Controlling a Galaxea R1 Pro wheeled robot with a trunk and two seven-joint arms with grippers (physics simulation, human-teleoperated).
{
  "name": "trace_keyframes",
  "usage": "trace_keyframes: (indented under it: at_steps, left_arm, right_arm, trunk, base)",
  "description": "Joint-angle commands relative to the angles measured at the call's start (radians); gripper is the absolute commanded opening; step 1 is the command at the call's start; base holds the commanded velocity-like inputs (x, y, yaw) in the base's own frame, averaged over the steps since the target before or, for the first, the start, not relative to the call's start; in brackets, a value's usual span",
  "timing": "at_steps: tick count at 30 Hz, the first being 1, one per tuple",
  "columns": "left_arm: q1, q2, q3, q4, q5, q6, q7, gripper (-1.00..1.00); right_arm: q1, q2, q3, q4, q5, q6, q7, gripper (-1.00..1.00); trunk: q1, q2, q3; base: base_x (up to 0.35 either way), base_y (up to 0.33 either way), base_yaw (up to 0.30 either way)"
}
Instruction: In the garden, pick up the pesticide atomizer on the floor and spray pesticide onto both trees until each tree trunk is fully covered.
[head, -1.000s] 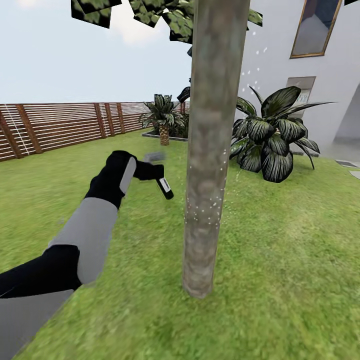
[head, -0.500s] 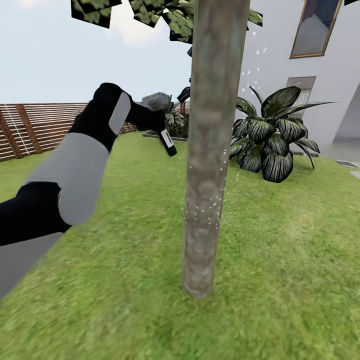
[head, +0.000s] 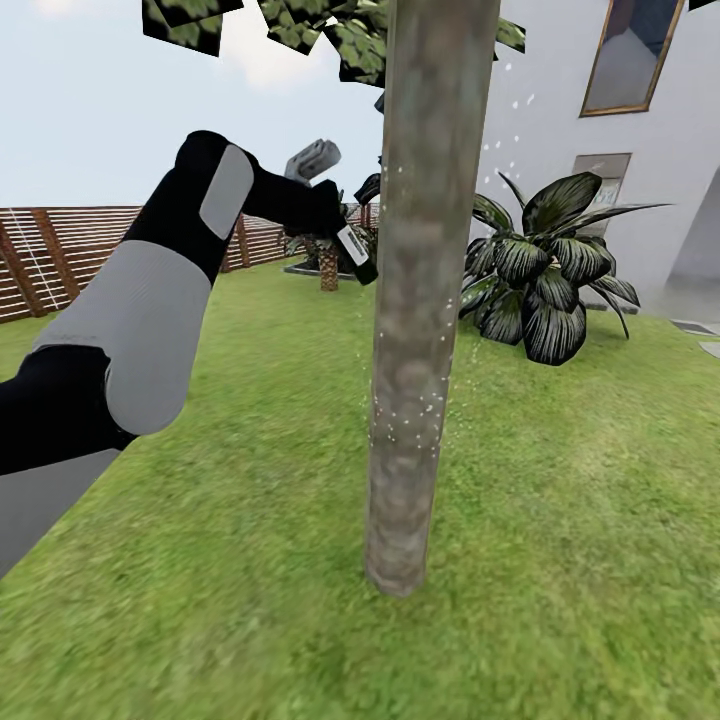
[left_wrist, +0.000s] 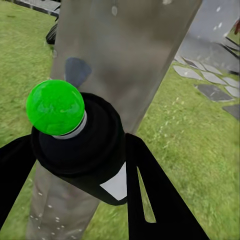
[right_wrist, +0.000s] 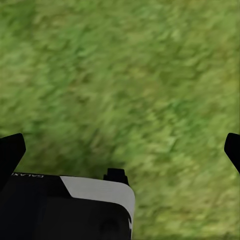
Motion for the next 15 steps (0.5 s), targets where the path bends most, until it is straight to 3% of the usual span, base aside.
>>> trace_keyframes:
  at_steps: [1,6,9,15]
  left_arm:
    - [-0.001,-0.001,0.007,0.0,-0.009,0.005,-0.008,-1.0]
    - [-0.002,-0.001,0.012,0.01,-0.009,0.005,-0.008,-1.0]
    - [-0.002,-0.001,0.014,0.108,-0.008,0.001,-0.012,-1.0]
    - [-0.002,-0.001,0.012,0.148,-0.009,-0.003,-0.163,-1.0]
  right_arm:
    - [-0.002,0.0,0.002,0.005,0.01,-0.006,-0.007,1.0]
    - [-0.002,0.0,0.002,0.005,0.01,-0.006,-0.007,1.0]
    - [-0.002,0.0,0.002,0.005,0.01,-0.006,-0.007,1.0]
    - [-0.002,0.0,0.002,0.005,0.01,-0.006,-0.007,1.0]
  trunk:
    - [0.001,-0.002,-0.002]
    - [0.001,-0.002,-0.002]
    - [0.001,-0.002,-0.002]
    - [0.001,-0.002,-0.002]
  base:
    - [0.0,0.0,0.0]
    - [0.0,0.0,0.0]
    - [0.0,0.0,0.0]
    - [0.0,0.0,0.0]
